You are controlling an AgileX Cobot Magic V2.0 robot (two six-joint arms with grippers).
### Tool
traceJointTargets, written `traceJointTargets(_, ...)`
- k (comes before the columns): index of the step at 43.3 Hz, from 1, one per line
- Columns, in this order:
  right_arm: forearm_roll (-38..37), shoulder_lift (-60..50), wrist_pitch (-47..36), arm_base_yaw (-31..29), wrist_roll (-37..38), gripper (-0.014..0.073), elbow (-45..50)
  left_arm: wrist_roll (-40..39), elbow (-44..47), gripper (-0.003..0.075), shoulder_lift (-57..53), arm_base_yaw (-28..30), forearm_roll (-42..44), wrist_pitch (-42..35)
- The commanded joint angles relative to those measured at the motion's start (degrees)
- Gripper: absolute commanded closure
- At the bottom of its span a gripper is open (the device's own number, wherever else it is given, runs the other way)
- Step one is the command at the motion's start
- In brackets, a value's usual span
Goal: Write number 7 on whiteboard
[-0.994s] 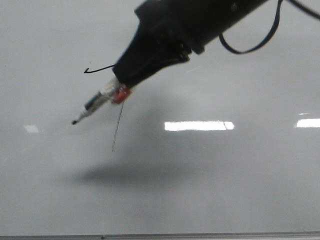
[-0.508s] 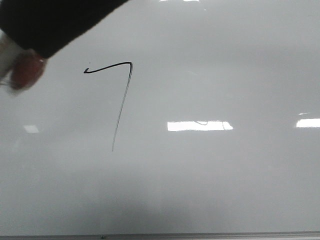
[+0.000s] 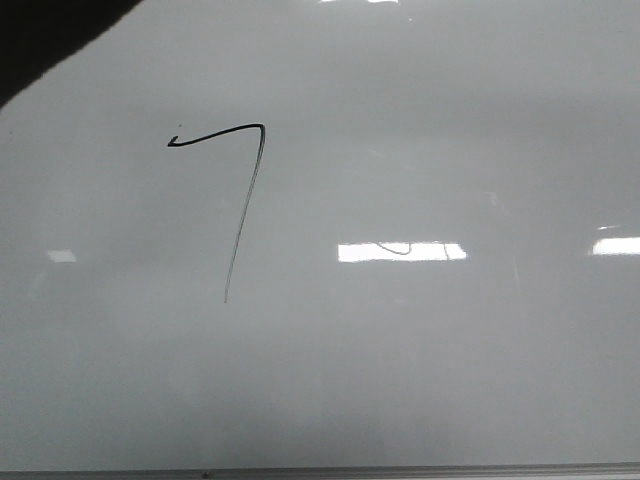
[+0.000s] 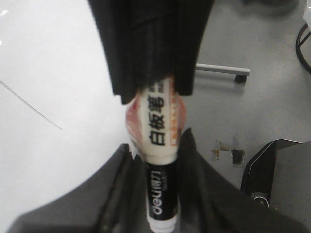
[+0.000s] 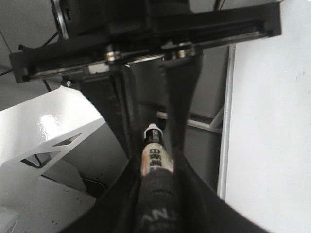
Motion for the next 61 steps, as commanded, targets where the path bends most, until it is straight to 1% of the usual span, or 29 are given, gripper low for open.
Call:
traceJointTargets(1, 2.8, -2.0, -0.7, 0.2, -0.6, 0.0660, -1.6, -0.6, -2.0, 0.0645, 0.3, -0.3, -0.3, -4.1)
traceJointTargets(4, 3.0, -2.0, -0.7, 0.2, -0.6, 0.0646, -1.6, -0.6, -2.0, 0.0708, 0.3, -0.3, -0.3, -4.1)
traceJointTargets(6, 3.3, -2.0, -0.7, 0.2, -0.6, 0.0594, -1.6, -0.6, -2.0, 0.0743, 0.3, -0.3, -0.3, -4.1)
traceJointTargets(7, 3.6, -2.0, -0.7, 0.2, -0.6, 0.0561, -1.6, -0.6, -2.0, 0.0741, 0.3, -0.3, -0.3, -4.1)
traceJointTargets(8, 4.1, -2.0, -0.9, 0.2, -0.5, 0.0521, -1.6, -0.6, -2.0, 0.0741, 0.3, -0.3, -0.3, -4.1)
traceJointTargets(11, 5.4, -2.0, -1.6, 0.2, -0.5, 0.0365, -1.6, -0.6, -2.0, 0.0741, 0.3, -0.3, -0.3, -4.1)
traceJointTargets(13, 6.4, -2.0, -2.2, 0.2, 0.0, 0.0235, -1.6, -0.6, -2.0, 0.0741, 0.3, -0.3, -0.3, -4.1)
traceJointTargets(14, 6.8, -2.0, -2.5, 0.2, 0.5, 0.0203, -1.6, -0.6, -2.0, 0.0741, 0.3, -0.3, -0.3, -4.1)
traceJointTargets(15, 7.3, -2.1, -2.8, 0.2, 1.0, 0.0145, -1.6, -0.6, -2.0, 0.0741, 0.3, -0.3, -0.3, -4.1)
traceJointTargets(18, 8.3, -2.3, -3.6, -0.1, 2.3, 0.0027, -1.6, -0.6, -2.0, 0.0741, 0.3, -0.3, -0.3, -3.8)
traceJointTargets(21, 8.2, -2.9, -4.3, -0.7, 4.5, -0.0038, -1.6, -1.0, -2.0, 0.0741, 0.4, -0.3, -0.3, -3.3)
traceJointTargets(24, 7.7, -3.7, -4.8, -1.9, 6.0, -0.0050, -1.6, -2.7, -2.0, 0.0741, 0.5, -0.3, 0.0, -2.5)
traceJointTargets(27, 6.7, -5.3, -4.7, -4.0, 6.5, -0.0050, -1.6, -7.7, -2.0, 0.0741, 1.2, 0.2, 2.2, -2.1)
traceJointTargets(31, 5.0, -8.4, -4.0, -8.2, 8.8, -0.0047, -0.9, -14.9, -2.0, 0.0741, 2.5, 2.1, 7.9, -2.1)
traceJointTargets(32, 4.2, -9.3, -4.0, -9.3, 9.6, -0.0042, -0.4, -17.9, -2.0, 0.0741, 3.0, 3.0, 9.9, -2.1)
traceJointTargets(34, 2.5, -12.0, -4.0, -11.9, 12.0, -0.0020, 1.1, -21.0, -2.0, 0.0741, 4.3, 4.7, 12.8, -2.0)
traceJointTargets(36, 0.8, -14.1, -4.0, -14.8, 14.8, 0.0008, 2.7, -25.6, -2.0, 0.0741, 6.1, 7.2, 15.6, -1.9)
traceJointTargets(38, -0.9, -16.8, -4.3, -17.8, 17.7, 0.0047, 5.2, -28.2, -2.0, 0.0741, 8.3, 10.2, 17.0, -1.9)
traceJointTargets(40, -2.1, -19.7, -4.9, -20.8, 20.2, 0.0091, 8.0, -29.2, -2.0, 0.0741, 10.4, 13.2, 17.7, -2.1)
traceJointTargets(44, -3.8, -25.7, -6.4, -26.5, 24.7, 0.0174, 13.7, -29.3, -2.0, 0.0741, 15.1, 21.4, 17.9, -3.6)
traceJointTargets(51, -3.8, -37.8, -9.3, -36.9, 29.3, 0.0349, 24.2, -29.3, -2.0, 0.0741, 23.3, 37.4, 17.8, -10.8)
traceJointTargets(54, -3.8, -42.7, -10.4, -40.5, 30.7, 0.0428, 27.7, -29.3, -2.0, 0.0741, 25.6, 43.1, 17.3, -13.7)
traceJointTargets(57, -3.8, -47.6, -11.8, -44.0, 32.9, 0.0517, 30.9, -29.3, -2.0, 0.0741, 27.2, 47.9, 15.6, -16.5)
traceJointTargets(59, -3.8, -50.1, -13.1, -45.8, 34.5, 0.0592, 33.1, -29.3, -2.0, 0.0741, 28.3, 50.2, 15.1, -18.9)
traceJointTargets(60, -3.8, -51.1, -13.6, -46.5, 35.0, 0.0610, 33.7, -29.3, -2.0, 0.0741, 28.8, 51.0, 15.1, -19.5)
traceJointTargets(61, -3.8, -52.3, -14.3, -47.3, 35.4, 0.0645, 34.7, -29.3, -2.0, 0.0741, 29.4, 51.8, 15.1, -20.6)
